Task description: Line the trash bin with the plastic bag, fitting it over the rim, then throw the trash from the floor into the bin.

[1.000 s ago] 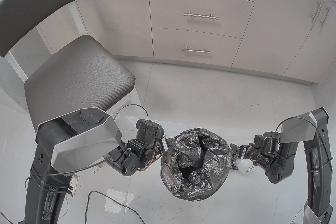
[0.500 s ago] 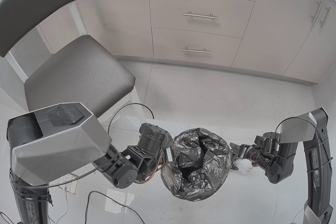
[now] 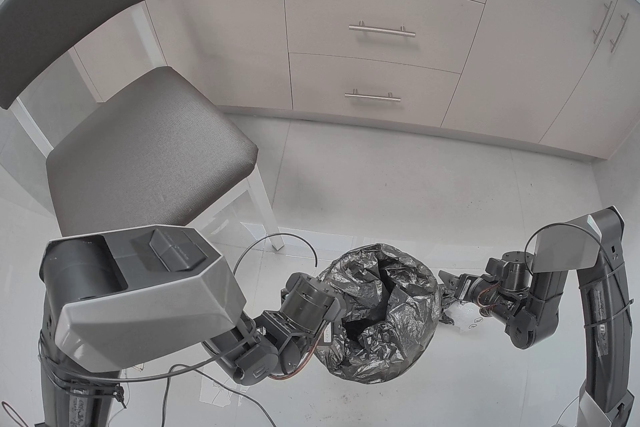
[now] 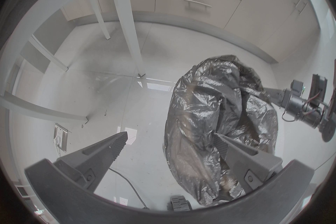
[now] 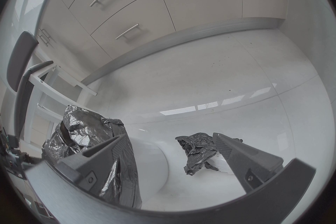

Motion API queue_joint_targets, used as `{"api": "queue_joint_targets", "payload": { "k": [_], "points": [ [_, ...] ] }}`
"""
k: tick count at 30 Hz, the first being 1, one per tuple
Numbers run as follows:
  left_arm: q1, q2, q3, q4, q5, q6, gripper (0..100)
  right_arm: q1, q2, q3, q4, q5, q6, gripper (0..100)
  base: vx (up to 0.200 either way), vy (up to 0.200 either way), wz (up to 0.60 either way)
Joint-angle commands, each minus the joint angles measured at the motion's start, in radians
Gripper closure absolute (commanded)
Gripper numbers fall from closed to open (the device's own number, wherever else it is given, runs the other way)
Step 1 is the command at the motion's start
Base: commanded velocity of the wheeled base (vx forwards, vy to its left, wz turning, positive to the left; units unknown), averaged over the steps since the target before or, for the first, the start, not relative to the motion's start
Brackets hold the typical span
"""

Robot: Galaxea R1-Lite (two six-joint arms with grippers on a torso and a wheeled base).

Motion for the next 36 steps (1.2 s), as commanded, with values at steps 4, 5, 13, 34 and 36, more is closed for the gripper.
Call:
{"api": "queue_joint_targets", "payload": {
  "k": [4, 5, 13, 34, 36],
  "points": [
    [-0.001, 0.053, -0.001, -0.001, 0.004, 0.002, 0, -0.001, 0.005, -0.005, -0.018, 0.002, -0.001, 0, 0.000, 0.000, 0.00],
    [0.005, 0.061, -0.002, -0.003, 0.004, 0.001, 0, -0.001, 0.010, -0.007, -0.018, 0.002, -0.001, 0, 0.000, 0.000, 0.00],
    [0.011, 0.042, 0.002, 0.000, 0.015, 0.001, 0, -0.001, 0.013, -0.007, -0.018, 0.000, -0.002, 0, 0.000, 0.000, 0.00],
    [0.053, 0.001, 0.071, 0.000, 0.078, 0.004, 0, -0.001, 0.025, -0.014, -0.018, -0.001, -0.010, 0, 0.000, 0.000, 0.00],
    [0.051, 0.002, 0.071, 0.000, 0.076, 0.004, 0, -0.001, 0.027, -0.014, -0.018, -0.001, -0.010, 0, 0.000, 0.000, 0.00]
  ]
}}
